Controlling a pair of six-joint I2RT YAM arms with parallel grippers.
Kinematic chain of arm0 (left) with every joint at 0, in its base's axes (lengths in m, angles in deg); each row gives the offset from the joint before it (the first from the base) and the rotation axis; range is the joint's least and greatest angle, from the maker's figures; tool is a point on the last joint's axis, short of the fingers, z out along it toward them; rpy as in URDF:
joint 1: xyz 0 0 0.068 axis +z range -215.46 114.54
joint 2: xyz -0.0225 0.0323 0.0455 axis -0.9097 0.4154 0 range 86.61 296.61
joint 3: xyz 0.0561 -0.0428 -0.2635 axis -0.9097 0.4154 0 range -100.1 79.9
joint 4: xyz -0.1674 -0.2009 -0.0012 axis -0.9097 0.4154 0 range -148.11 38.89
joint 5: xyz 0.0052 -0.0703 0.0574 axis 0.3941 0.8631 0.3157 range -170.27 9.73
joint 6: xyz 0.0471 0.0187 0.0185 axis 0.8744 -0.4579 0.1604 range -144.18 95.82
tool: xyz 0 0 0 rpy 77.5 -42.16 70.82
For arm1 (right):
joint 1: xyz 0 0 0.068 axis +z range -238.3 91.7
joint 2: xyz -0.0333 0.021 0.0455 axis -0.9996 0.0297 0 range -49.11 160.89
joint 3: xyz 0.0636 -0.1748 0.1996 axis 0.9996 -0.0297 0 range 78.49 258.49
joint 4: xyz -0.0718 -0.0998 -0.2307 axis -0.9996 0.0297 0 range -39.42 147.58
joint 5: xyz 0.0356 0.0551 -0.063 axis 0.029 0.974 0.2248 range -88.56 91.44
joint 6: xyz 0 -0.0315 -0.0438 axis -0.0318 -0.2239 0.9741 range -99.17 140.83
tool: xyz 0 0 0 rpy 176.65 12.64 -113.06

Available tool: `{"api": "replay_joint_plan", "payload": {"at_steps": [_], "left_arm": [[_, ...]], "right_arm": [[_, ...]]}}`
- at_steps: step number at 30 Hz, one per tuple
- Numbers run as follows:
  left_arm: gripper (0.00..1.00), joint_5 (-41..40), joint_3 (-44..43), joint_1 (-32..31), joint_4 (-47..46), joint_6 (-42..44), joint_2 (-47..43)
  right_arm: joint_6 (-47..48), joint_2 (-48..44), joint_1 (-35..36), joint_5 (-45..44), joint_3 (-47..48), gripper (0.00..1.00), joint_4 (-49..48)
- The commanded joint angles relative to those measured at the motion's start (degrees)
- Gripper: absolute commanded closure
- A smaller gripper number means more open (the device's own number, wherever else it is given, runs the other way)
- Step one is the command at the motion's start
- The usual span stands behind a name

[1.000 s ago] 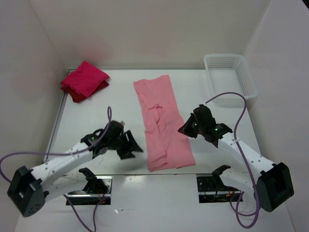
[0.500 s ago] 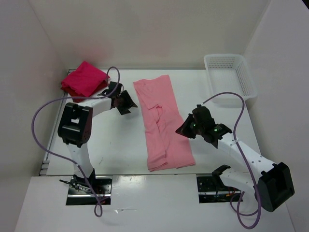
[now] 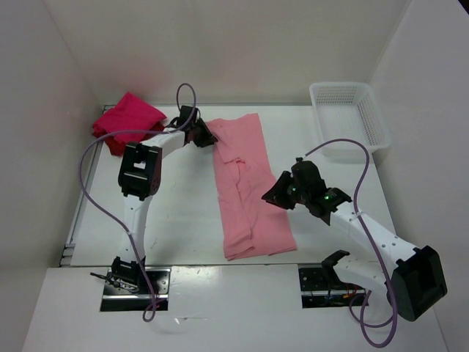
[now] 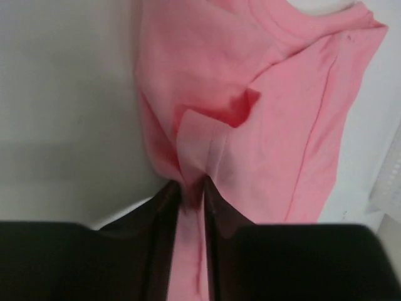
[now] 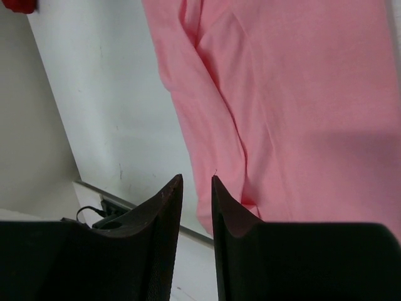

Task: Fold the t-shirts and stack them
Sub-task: Rotate the tshirt 90 degrees

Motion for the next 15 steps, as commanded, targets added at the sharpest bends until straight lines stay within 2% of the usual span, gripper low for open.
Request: {"api": "replay_joint_plan", "payload": {"at_steps": [1,2,3,5,6,7,8,9,10,11,12,14,15], "left_arm": [[0.74,-1.11,-9.49,-0.08,4.68,0.75,7.82],[0.87,-1.64,-12.91,-0.08,6.1,0.75,9.42],[0.9,-2.43,-21.21,-0.08,7.76,1.45,11.09],[0.92,-2.43,-31.26,-0.08,13.74,1.98,17.5],[0.91,-2.43,-36.54,-0.08,15.76,2.68,19.7],[0.86,-1.48,-46.42,-0.08,19.43,2.68,23.98],[0.77,-0.86,-50.0,-0.08,20.86,2.68,25.59],[0.63,-0.16,-51.86,0.61,21.83,2.16,26.56],[0.49,-0.15,-51.88,0.62,22.45,2.16,25.7],[0.27,-0.15,-45.79,1.23,21.94,2.85,24.04],[0.23,-0.67,-41.38,1.24,20.97,3.56,21.94],[0.23,-1.29,-28.84,2.46,14.67,4.09,12.2],[0.26,-1.29,-21.11,2.47,11.33,3.39,8.25]], "right_arm": [[0.54,0.47,0.56,0.3,-0.05,0.7,-2.87],[0.54,0.48,0.56,0.3,0.56,0.68,-2.87],[0.54,1.35,0.56,0.3,0.57,0.68,-2.87],[0.54,2.15,0.56,0.3,1.1,0.68,-3.39],[0.54,3.46,0.56,0.3,1.1,0.67,-3.39],[0.54,3.47,0.56,0.3,1.1,0.65,-4.09],[0.54,4.34,0.56,-0.31,1.62,0.62,-4.1],[1.15,4.35,0.56,-0.32,2.14,0.57,-4.1],[1.15,5.13,0.56,-1.53,2.15,0.56,-3.23],[1.15,5.14,0.56,-2.16,2.15,0.56,-2.61],[1.15,5.14,0.56,-2.77,2.15,0.55,-1.99],[1.15,4.62,0.56,-3.91,1.63,0.55,-1.03],[1.15,4.61,0.56,-3.92,1.1,0.55,-1.02]]}}
